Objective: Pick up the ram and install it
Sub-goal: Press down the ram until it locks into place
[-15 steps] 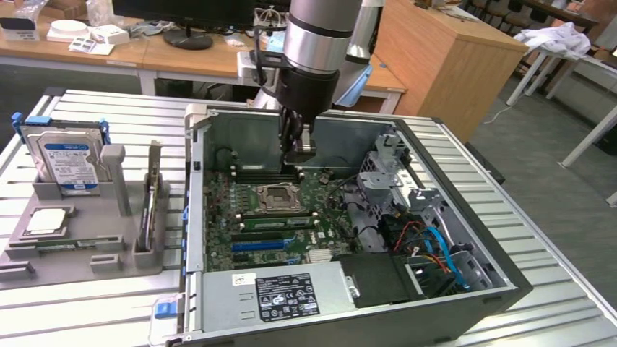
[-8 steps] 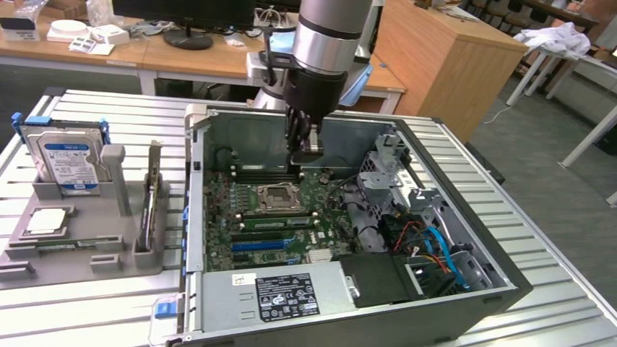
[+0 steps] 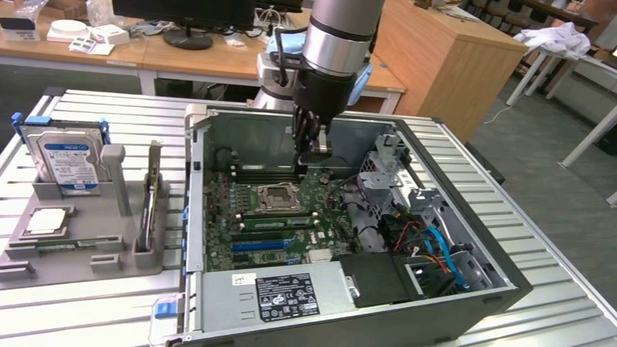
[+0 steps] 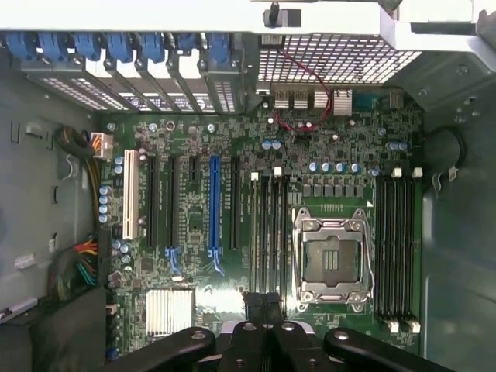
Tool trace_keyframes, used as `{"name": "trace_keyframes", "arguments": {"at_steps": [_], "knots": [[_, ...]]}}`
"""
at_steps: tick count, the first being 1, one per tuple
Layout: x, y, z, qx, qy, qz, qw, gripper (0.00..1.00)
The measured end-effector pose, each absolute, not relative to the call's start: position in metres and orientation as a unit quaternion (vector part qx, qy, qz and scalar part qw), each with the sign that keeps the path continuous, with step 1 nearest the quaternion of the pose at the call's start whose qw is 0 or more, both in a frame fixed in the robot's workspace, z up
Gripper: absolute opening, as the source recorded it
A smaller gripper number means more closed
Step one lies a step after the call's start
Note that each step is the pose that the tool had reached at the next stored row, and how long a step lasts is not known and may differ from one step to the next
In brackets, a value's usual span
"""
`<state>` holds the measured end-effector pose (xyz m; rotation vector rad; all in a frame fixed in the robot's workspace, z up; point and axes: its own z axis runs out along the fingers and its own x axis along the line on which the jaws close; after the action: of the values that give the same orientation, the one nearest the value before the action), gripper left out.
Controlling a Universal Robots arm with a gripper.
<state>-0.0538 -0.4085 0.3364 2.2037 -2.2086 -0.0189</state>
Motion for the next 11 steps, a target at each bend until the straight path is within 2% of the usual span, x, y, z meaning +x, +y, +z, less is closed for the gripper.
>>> {"name": "trace_keyframes", "arguments": {"at_steps": [11], "knots": [[-0.0538,-0.4084,0.3363,0.706,-0.708,-0.006,0.011,0.11]]}}
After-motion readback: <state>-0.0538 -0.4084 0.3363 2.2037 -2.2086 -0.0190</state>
